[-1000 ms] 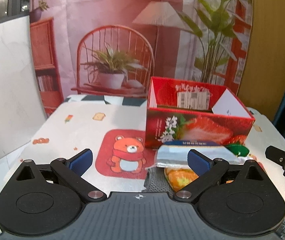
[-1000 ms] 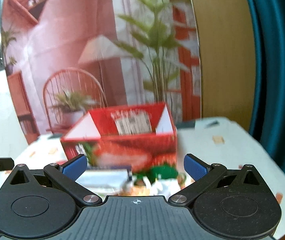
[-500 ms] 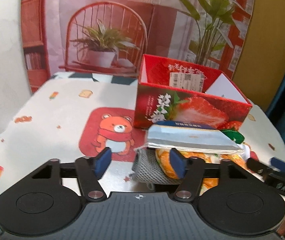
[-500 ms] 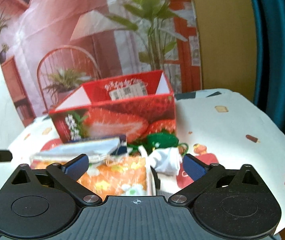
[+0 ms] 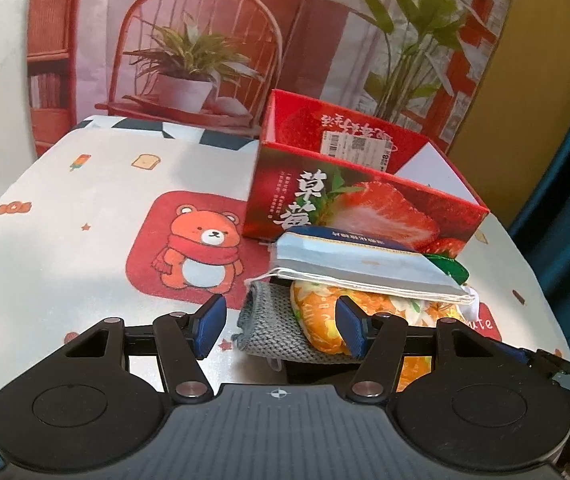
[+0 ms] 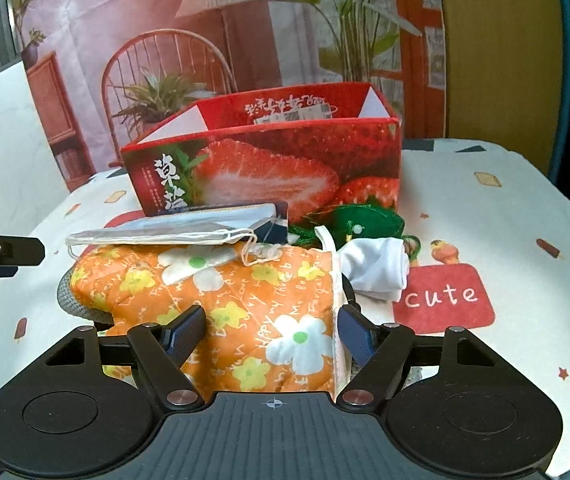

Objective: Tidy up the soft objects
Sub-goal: 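Move the right tool down to the orange floral oven mitt, then close the right tool on the oven mitt's cuff edge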

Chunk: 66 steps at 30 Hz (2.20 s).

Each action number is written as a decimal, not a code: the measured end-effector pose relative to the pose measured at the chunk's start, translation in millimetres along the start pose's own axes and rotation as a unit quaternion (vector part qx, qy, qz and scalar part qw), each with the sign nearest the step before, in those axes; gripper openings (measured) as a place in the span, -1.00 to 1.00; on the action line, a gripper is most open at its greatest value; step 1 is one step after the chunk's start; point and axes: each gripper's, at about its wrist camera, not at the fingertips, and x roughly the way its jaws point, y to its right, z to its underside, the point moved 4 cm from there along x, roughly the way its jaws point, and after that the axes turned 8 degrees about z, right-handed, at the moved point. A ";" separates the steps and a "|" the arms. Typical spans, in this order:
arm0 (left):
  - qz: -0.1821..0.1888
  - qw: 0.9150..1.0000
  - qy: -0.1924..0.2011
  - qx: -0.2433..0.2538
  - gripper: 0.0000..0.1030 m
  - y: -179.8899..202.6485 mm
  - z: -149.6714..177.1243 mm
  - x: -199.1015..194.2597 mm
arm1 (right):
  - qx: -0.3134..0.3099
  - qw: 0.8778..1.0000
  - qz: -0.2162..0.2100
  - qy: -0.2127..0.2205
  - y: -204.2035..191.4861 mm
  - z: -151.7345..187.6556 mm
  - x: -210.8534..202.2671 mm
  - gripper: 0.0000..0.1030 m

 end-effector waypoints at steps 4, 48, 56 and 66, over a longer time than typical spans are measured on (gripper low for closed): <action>0.015 0.999 -0.012 0.026 0.22 10.0 2.7 12.4 | -0.003 1.000 -0.004 -0.007 -0.5 1.7 1.9 0.38; 0.063 0.997 -0.037 0.028 -0.51 3.4 32.6 48.3 | 0.005 1.000 -0.019 -0.007 2.8 5.6 3.6 0.04; 0.063 0.997 -0.025 0.048 -0.65 7.6 31.7 41.7 | 0.009 0.999 -0.038 0.019 4.7 -0.8 -7.1 -0.70; 0.064 0.996 -0.043 0.035 -0.65 1.6 35.0 49.8 | 0.012 0.999 -0.046 0.006 3.6 3.2 -1.1 -0.75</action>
